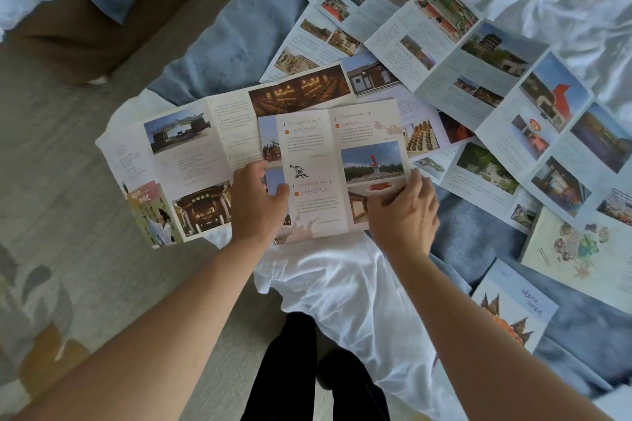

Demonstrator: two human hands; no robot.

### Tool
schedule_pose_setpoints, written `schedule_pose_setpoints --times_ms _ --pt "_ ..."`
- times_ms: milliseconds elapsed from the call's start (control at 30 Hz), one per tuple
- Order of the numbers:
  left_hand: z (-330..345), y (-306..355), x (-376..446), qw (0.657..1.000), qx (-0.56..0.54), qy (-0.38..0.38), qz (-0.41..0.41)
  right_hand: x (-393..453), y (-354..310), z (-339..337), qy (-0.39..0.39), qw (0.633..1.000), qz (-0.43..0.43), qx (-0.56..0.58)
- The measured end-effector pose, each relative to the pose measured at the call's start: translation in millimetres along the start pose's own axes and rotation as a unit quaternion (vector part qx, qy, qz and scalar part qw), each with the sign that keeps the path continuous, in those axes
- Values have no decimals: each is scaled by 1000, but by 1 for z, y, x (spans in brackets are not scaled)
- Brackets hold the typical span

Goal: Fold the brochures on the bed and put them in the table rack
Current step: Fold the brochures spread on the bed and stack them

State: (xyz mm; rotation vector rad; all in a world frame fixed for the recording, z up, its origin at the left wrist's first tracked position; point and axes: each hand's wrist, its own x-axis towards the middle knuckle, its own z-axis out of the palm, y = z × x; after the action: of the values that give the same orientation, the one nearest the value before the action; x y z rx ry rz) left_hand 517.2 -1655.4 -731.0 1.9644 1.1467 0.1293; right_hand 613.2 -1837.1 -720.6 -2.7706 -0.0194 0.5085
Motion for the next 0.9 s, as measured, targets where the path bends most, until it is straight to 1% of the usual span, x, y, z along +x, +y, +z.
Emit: schedule_pose_setpoints --times_ms 67,167,233,367,500,600,667,733,767,867,900 --pt "0 0 1 1000 1 -2 -3 5 5 -5 12 1000 20 19" --pt "-1 2 2 1000 -4 -2 -14 6 2 -13 32 999 6 38" --pt "-1 4 2 999 -14 3 -29 2 -7 -18 48 997 -30 61" --pt "-4 7 3 998 -34 14 -45 -9 -36 -21 74 982 -141 99" --pt "-8 6 5 998 -45 15 -42 -32 -64 -14 57 968 -215 115" --pt "-11 5 7 992 -106 16 -63 -50 -73 1 10 963 -247 104" --pt "-13 6 8 990 -125 21 -67 -55 -74 13 -39 963 -261 62" --pt "-16 6 8 993 -99 13 -59 -56 -72 22 -74 962 -262 23" --pt "-17 6 8 995 -84 3 -55 -53 -69 25 -73 965 -254 12" --pt "-16 5 10 996 -71 -30 -42 -36 -58 29 -32 976 -212 -18" --pt "-16 6 9 996 -68 -37 -38 -30 -53 31 -36 978 -203 -34"
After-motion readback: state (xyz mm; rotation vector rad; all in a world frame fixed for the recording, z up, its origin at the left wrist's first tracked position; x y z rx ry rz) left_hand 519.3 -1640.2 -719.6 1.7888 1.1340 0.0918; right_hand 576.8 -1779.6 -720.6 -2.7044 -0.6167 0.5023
